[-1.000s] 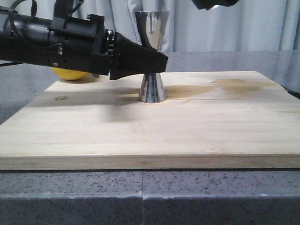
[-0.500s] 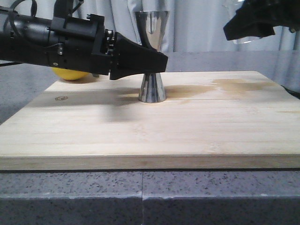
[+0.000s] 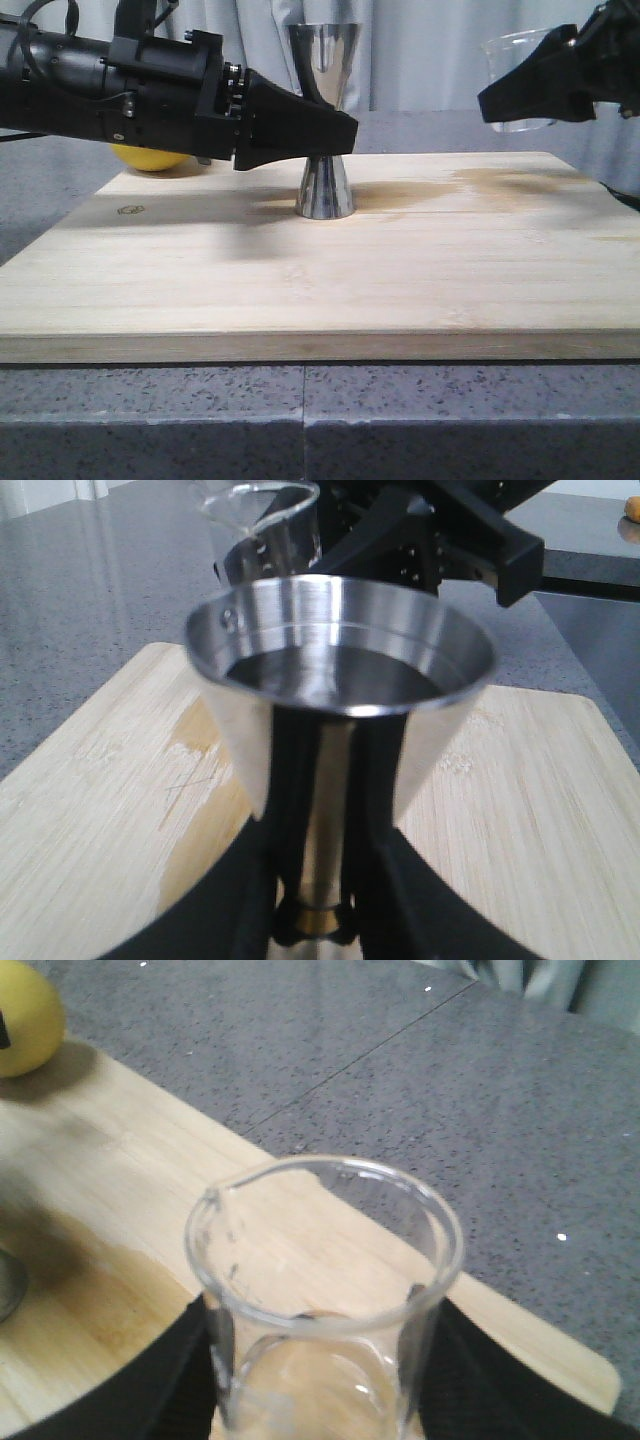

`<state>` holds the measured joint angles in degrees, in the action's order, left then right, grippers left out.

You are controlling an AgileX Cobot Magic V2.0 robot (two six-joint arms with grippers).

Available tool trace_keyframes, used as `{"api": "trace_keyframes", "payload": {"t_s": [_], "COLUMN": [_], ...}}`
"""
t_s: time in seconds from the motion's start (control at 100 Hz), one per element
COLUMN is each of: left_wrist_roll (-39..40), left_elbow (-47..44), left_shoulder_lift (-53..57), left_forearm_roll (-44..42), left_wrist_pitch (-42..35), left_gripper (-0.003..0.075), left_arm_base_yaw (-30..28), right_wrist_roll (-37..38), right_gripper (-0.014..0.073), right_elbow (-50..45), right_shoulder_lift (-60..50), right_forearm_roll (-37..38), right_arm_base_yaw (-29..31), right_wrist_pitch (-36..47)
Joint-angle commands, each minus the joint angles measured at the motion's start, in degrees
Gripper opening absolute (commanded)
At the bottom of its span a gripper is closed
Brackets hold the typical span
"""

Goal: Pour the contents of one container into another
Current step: 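Lower the empty beaker onto the board with the right gripper and release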

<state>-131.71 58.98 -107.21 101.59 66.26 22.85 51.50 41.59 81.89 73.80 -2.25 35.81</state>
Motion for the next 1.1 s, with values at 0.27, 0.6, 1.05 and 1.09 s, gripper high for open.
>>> {"api": "trace_keyframes", "payload": {"t_s": [0.27,0.6,1.05,1.09], "left_wrist_roll": [0.48,0.48,0.48,0.48], "left_elbow": [1.48,1.48,1.48,1.48], "left_shoulder_lift": [2.4,2.4,2.4,2.4], "left_forearm_roll": [4.48,4.48,4.48,4.48], "left_wrist_pitch": [5.97,5.97,5.97,5.97], "left_gripper": [0.0124,0.0124,0.0124,0.0124], "left_arm_base_yaw": [0.53,0.53,0.53,0.53], "right_wrist_roll": [-10.43,-12.24,-12.13,-11.88], "right_gripper": [0.03,0.03,0.0482,0.0514], "right_elbow": [1.24,1.24,1.24,1.24], "right_shoulder_lift": [4.73,6.59,6.47,6.22], "right_forearm_roll": [-9.88,-12.55,-12.55,-12.55], "right_arm_base_yaw": [0.64,0.9,0.9,0.9], "right_wrist_pitch": [4.84,4.19,1.39,1.48]}}
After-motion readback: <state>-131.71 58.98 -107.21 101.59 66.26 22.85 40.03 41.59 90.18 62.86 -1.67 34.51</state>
